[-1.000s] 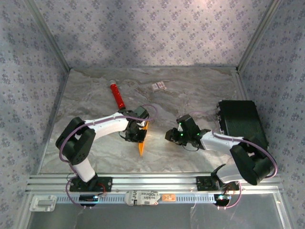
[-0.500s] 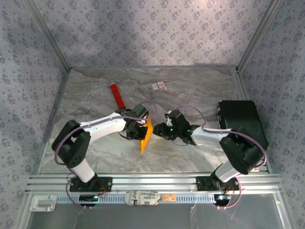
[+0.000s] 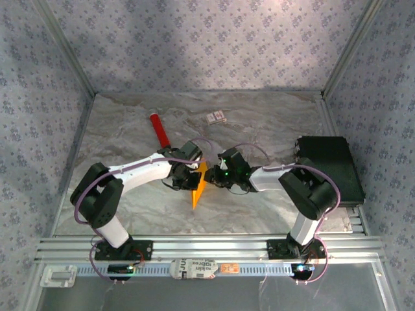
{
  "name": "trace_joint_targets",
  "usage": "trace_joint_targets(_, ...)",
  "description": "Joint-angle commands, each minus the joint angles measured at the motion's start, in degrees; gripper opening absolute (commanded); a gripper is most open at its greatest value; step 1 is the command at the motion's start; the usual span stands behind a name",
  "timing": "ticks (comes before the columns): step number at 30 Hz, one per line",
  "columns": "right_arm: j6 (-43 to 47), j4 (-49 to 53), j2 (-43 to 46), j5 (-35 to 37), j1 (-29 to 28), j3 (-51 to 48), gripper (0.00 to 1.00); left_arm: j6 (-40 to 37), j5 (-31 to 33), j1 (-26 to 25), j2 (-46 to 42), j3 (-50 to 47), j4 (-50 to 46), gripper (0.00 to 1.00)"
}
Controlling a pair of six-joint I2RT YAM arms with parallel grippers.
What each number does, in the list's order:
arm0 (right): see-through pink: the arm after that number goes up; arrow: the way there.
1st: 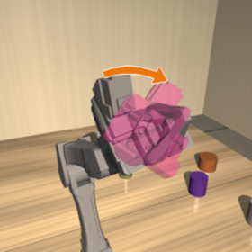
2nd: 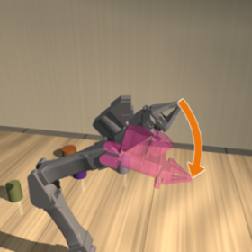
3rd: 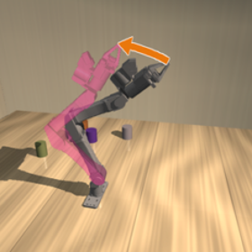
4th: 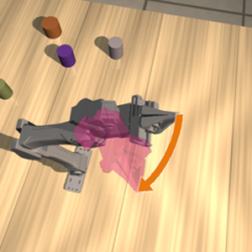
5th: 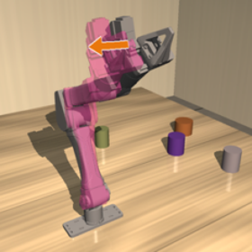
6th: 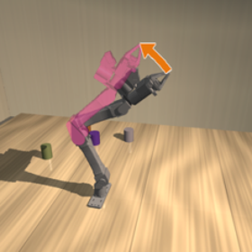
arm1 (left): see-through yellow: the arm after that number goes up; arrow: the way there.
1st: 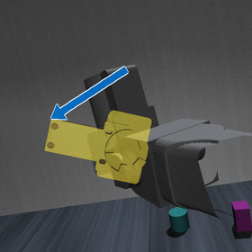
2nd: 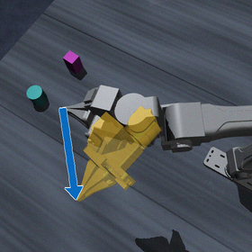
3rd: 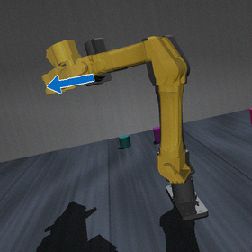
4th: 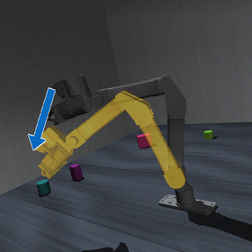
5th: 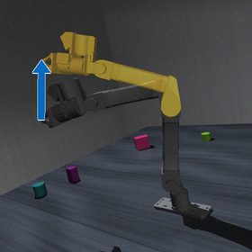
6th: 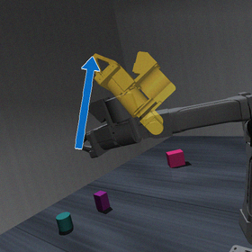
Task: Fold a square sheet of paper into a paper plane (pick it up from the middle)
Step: Move the paper plane to the center of the table.
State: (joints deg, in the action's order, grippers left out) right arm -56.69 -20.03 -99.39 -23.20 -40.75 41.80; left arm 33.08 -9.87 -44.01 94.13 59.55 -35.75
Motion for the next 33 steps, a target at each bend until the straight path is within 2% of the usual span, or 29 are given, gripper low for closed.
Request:
trace_joint_targets(1, -0.7, -2.2, -1.4, -1.2, 0.1, 0.4, 0.16, 0.8, -1.4, -0.4, 0.4, -0.5, 0.9, 0.08)
trace_joint_targets(8, -2.4, -5.3, -2.5, -1.6, 0.2, -1.2, 0.11, 2.4, -3.4, -0.4, 1.7, -1.3, 3.4, 0.16)
trace_joint_targets(17, -2.8, -5.6, -2.7, -1.4, 0.1, -1.7, 0.11, 3.9, -3.5, -0.3, 1.9, -2.7, 4.9, 0.23)
trace_joint_targets(33, -3.3, -5.8, -2.6, -1.0, 0.1, -2.0, 0.11, 7.7, -3.9, -0.4, 1.7, -5.5, 8.4, 0.23)
